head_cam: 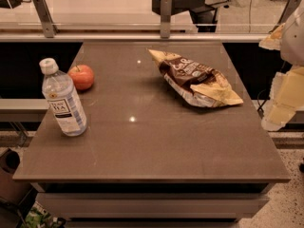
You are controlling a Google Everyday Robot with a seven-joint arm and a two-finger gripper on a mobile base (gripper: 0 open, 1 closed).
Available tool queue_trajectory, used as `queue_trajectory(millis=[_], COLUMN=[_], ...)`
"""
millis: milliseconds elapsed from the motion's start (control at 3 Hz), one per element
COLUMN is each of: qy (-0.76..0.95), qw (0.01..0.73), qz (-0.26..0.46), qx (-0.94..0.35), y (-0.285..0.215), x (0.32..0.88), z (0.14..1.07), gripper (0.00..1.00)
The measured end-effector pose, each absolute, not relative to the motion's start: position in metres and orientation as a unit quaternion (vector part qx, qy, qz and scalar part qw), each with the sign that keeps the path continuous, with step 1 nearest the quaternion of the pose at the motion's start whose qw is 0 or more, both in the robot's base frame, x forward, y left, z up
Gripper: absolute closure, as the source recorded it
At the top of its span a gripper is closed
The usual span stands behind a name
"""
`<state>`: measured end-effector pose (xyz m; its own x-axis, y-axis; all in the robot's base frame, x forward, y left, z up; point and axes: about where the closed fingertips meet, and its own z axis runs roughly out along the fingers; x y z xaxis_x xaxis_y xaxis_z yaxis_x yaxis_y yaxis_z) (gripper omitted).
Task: Pick blue plastic bottle
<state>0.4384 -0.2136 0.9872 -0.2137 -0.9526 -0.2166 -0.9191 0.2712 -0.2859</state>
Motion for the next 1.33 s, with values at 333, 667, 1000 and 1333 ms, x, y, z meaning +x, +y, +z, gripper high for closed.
queue_trajectory(millis=[333,667,1000,1333], qy=[0.777,0.771,0.759,0.745], qw=[0.176,0.204,0.251,0.299], qz=[-0.048,-0.032,-0.001,0.034], qx=[-0.602,-0.602,-0.6,-0.595], y=[-0.214,-0.209,-0.193,-0.164], x=[0.438,0.435,0.43,0.434], z=[0.987,0.989,0.989,0.989], gripper=[0.0,0.0,0.0,0.0])
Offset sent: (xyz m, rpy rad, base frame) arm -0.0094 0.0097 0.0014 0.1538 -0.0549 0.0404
